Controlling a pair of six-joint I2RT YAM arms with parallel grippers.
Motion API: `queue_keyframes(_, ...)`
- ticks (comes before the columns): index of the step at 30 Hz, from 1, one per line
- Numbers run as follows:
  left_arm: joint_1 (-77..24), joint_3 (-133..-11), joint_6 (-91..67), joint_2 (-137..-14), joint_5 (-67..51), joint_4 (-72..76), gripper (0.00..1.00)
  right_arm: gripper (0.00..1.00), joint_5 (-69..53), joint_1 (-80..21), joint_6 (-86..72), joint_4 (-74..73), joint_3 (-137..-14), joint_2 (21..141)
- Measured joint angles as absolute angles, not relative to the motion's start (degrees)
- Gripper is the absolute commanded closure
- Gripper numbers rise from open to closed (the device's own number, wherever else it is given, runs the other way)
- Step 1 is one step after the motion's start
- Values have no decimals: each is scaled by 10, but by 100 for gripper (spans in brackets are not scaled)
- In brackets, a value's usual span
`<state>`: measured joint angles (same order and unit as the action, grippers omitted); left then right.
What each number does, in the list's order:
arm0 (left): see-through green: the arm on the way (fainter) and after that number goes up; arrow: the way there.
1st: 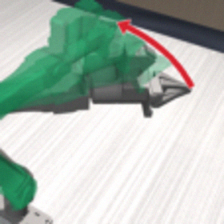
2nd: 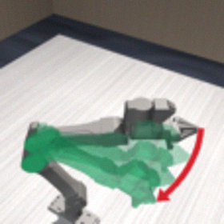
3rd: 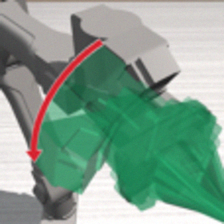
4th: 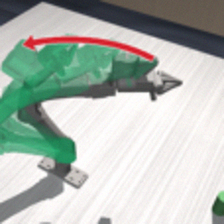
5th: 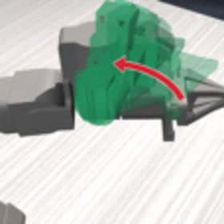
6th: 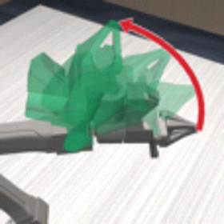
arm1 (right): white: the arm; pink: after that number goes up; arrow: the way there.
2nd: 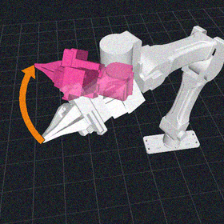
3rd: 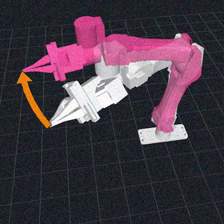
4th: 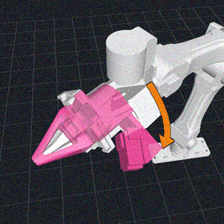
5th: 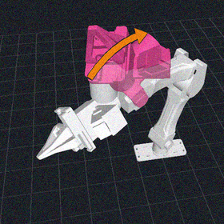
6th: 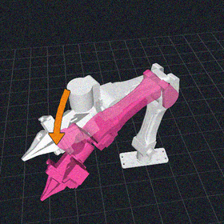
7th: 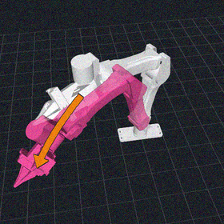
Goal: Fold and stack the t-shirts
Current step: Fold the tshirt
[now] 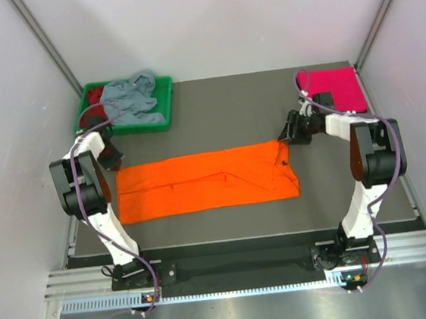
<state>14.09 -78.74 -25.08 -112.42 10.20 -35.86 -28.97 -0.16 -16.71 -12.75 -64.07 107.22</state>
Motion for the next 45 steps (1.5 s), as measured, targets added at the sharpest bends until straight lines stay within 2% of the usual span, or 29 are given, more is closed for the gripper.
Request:
queue_keyframes(5,148,-781,-252,-1120,108,-357,100,45,-321,-30,-159,-119,-674,1104)
queue_keyframes(9,151,-781,-252,-1120,110,-357,100,49,-329,-34,-154,-118,-679,1110)
queue_keyframes(15,152,-780,-253,-1120,110,-356,100,64,-322,-34,-142,-124,-679,1112)
queue_keyframes(18,152,-778,-255,-1118,111,-355,100,75,-321,-33,-139,-126,-679,1115)
queue_keyframes(21,154,-770,-256,-1113,112,-347,100,95,-324,-33,-139,-125,-684,1126)
queue_keyframes(24,154,-766,-259,-1111,112,-343,100,100,-329,-34,-141,-124,-697,1139)
queue_keyframes(28,156,-766,-261,-1111,109,-343,100,100,-337,-34,-142,-130,-744,1171)
queue_keyframes(32,157,-766,-266,-1111,109,-343,77,100,-337,-40,-151,-135,-823,1223)
queue_keyframes(34,159,-766,-270,-1111,114,-347,71,100,-338,-43,-157,-139,-874,1255)
queue_keyframes(35,161,-767,-272,-1111,115,-349,61,100,-337,-45,-161,-140,-898,1271)
queue_keyframes(36,162,-768,-272,-1111,117,-351,38,100,-337,-48,-165,-146,-931,1291)
queue_keyframes(37,164,-769,-272,-1111,121,-357,35,99,-337,-51,-168,-152,-966,1312)
queue_keyframes(45,169,-769,-307,-1074,112,-364,36,97,-323,-75,-206,-187,-1273,1493)
